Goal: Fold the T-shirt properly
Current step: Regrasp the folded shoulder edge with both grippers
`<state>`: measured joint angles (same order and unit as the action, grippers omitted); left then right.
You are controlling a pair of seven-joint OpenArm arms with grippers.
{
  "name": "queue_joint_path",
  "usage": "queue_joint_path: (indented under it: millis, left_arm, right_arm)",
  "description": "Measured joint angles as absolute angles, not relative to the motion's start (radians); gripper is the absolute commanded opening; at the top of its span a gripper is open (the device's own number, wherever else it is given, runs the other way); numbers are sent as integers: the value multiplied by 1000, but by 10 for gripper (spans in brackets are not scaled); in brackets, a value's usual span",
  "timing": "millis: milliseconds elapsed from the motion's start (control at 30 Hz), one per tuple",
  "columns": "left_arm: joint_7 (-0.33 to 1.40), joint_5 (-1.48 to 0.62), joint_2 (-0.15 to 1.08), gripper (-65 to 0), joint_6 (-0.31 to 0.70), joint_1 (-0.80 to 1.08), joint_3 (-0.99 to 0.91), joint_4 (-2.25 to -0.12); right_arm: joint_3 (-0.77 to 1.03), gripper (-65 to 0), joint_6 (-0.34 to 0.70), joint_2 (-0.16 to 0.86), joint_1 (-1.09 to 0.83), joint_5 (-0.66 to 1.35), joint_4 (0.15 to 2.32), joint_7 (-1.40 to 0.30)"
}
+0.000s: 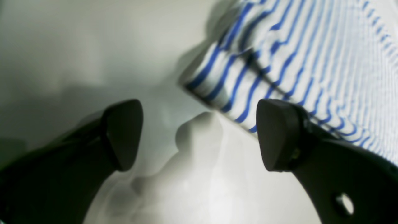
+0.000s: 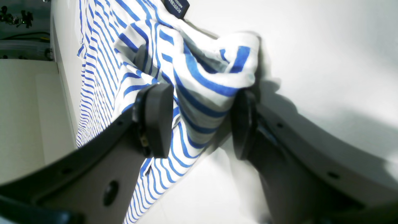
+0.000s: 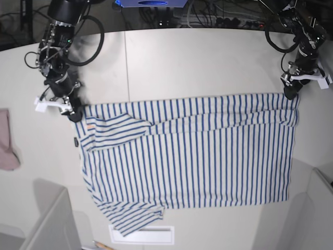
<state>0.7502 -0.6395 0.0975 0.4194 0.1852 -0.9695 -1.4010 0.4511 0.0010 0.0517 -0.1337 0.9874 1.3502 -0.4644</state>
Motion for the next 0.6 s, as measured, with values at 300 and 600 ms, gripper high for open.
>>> queue_joint_path:
  millis: [300,600]
  left_arm:
    - [715,-664,109,-193,427,113,-974,-1294]
    - [715,-667,108,-303,426,100,-974,-1272]
  right_arm:
    - [449,-365,1,52,-134,987,1353,-464]
    - [449,-365,1,52,-134,987,1353,-463]
